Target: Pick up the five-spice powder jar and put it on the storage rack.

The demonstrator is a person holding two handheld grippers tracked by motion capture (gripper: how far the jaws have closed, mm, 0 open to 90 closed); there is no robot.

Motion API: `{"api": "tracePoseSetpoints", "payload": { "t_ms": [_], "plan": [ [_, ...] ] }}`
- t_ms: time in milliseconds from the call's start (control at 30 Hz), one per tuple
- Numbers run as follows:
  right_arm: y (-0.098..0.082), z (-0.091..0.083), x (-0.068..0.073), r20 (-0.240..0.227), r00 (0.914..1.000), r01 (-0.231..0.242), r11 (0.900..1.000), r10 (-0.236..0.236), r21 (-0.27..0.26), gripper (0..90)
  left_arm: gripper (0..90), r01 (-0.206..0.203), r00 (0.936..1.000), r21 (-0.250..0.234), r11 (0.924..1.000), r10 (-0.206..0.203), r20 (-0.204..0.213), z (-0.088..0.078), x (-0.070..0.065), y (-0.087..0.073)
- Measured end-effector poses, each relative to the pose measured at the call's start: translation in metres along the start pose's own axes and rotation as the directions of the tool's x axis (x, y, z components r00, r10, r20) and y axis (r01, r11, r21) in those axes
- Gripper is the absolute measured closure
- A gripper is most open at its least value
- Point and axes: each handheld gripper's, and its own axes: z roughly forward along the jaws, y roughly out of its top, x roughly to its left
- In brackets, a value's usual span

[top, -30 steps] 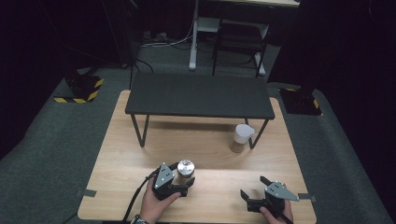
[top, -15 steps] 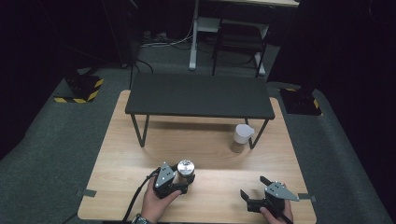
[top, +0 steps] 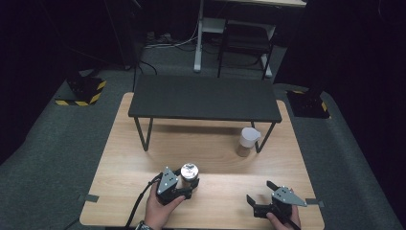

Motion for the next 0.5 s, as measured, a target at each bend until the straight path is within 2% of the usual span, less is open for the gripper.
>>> {"api": "tracePoseSetpoints", "payload": {
  "t_ms": [100, 333, 500],
  "plan": [
    [0.000, 0.000, 0.001, 0.002, 1.0000, 0.004, 1.000, -0.004, -0.002, 0.5, 30.5, -0.015, 0.9999, -0.002, 0.9999, 0.015, -0.007, -0.003, -0.001, 0.006],
    [-0.001, 0.000, 0.001, 0.002, 1.0000, 0.003, 1.000, -0.003, -0.004, 0.5, 30.7, -0.025, 0.9995, -0.054, 0.9982, 0.024, -0.019, -0.018, -0.005, 0.028],
    [-0.001, 0.000, 0.000, 0.000, 1.0000, 0.003, 1.000, -0.003, -0.003, 0.4, 30.8, -0.044, 0.9987, -0.066, 0.9969, 0.042, -0.028, -0.023, -0.008, 0.041]
  ]
}}
